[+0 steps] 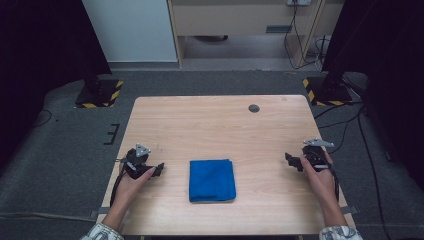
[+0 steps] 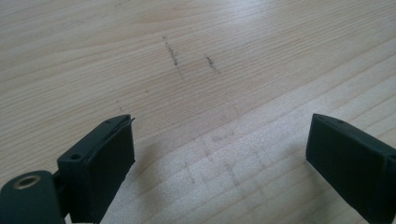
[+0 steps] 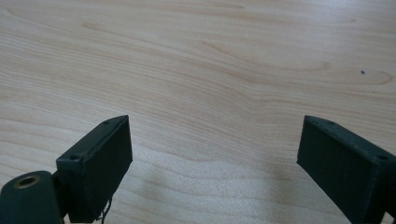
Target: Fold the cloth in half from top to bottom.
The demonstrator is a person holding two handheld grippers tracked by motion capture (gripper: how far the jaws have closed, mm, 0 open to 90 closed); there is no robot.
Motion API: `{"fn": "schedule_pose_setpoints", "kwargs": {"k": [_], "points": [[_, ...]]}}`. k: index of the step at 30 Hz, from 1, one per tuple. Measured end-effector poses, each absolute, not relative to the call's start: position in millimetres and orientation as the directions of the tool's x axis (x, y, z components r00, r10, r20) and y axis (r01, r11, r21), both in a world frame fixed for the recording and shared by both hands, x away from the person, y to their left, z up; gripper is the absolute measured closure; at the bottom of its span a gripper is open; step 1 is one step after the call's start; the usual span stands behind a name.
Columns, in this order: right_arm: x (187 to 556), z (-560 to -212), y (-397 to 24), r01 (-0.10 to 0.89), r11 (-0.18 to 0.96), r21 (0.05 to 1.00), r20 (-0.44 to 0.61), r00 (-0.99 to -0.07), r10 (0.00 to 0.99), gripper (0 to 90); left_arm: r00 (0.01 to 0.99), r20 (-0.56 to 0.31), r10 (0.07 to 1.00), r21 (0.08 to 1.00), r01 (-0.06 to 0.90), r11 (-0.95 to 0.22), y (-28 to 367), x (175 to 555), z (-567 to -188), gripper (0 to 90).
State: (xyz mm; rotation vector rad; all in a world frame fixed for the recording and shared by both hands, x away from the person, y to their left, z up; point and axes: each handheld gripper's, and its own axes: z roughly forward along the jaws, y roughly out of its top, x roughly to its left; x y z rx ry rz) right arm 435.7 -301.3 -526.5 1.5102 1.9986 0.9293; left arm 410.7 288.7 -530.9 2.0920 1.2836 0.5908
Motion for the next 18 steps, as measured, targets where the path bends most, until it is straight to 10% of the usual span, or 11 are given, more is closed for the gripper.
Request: {"fn": "schedule_pose_setpoints", "kwargs": {"k": [18], "points": [[435.3,-539.4,-275.7,0.663,0.235,0.711,-0.001,-0.334,0.943,4.0,0.442,0.006,0.897,0.702,0.637,-0.319,287.6,411.8,-537.0,1.8]]}}
